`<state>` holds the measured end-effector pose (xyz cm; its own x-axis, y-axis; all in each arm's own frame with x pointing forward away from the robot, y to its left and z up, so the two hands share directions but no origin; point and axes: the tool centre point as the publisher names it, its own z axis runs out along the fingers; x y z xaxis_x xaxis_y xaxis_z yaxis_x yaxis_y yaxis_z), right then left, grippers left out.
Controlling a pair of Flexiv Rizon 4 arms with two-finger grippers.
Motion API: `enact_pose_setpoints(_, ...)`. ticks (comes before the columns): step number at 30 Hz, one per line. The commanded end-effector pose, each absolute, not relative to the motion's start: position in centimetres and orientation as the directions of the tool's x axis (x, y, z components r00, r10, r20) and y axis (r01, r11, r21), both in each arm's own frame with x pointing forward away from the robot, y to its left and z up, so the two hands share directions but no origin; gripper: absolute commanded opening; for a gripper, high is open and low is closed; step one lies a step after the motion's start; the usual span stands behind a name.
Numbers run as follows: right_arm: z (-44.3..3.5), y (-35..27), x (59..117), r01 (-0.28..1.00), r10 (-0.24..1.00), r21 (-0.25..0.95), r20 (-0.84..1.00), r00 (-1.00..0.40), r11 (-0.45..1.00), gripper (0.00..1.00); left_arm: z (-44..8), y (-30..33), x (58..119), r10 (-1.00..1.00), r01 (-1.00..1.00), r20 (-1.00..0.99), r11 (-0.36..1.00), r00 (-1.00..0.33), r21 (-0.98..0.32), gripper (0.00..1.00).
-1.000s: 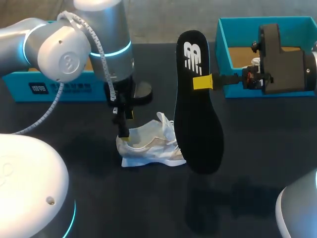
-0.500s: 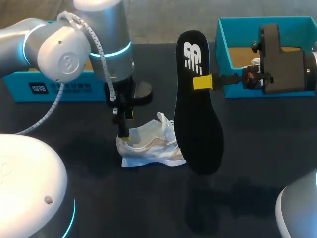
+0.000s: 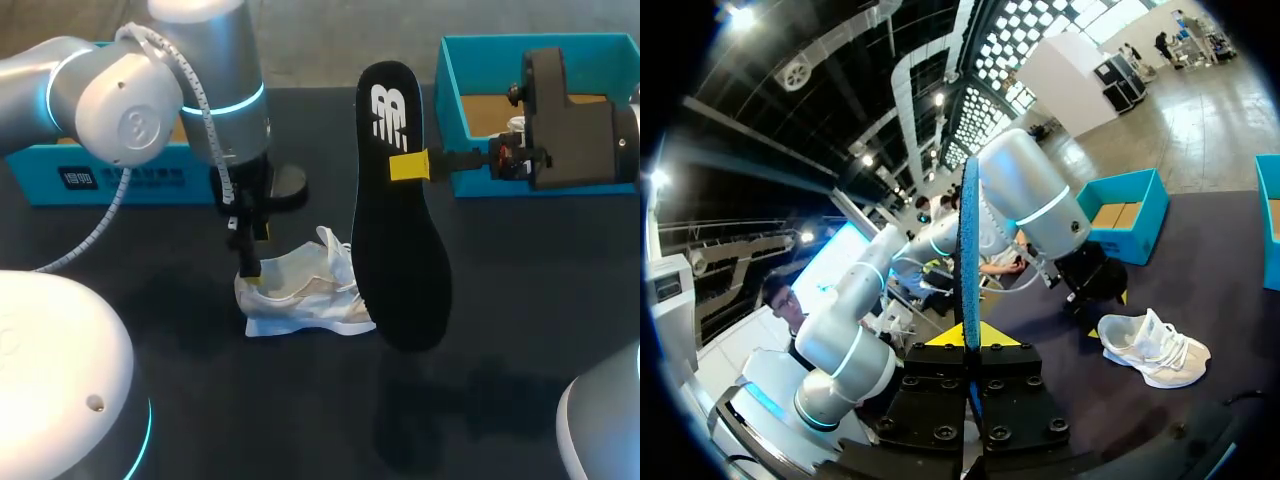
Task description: Take the shoe out of the shoebox, open the shoe tongue, remove and reinsert the insole, then place the shoe into the shoebox
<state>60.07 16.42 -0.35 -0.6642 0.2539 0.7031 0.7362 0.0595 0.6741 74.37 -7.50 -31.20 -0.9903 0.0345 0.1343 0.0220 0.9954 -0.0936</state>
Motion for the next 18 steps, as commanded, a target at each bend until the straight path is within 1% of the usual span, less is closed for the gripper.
enact_pose_setpoints(1,-0.1,17.0,59.2,0.735,0.266,0.676,0.701,-0.662,0.047,0.00,-30.9,-8.5,75.2,0.028,0.017,0.119,0.995,-0.992,-0.098,1.00)
enact_pose_setpoints(10,-0.1,17.0,59.2,0.735,0.266,0.676,0.701,-0.662,0.047,0.00,-31.1,-11.8,77.7,0.027,0.016,0.075,0.989,-0.997,-0.144,1.00)
enact_pose_setpoints(18,-0.1,17.0,59.2,0.735,0.266,0.676,0.701,-0.662,0.047,0.00,-33.2,-14.4,78.9,0.020,0.008,0.072,0.987,-0.997,-0.163,1.00)
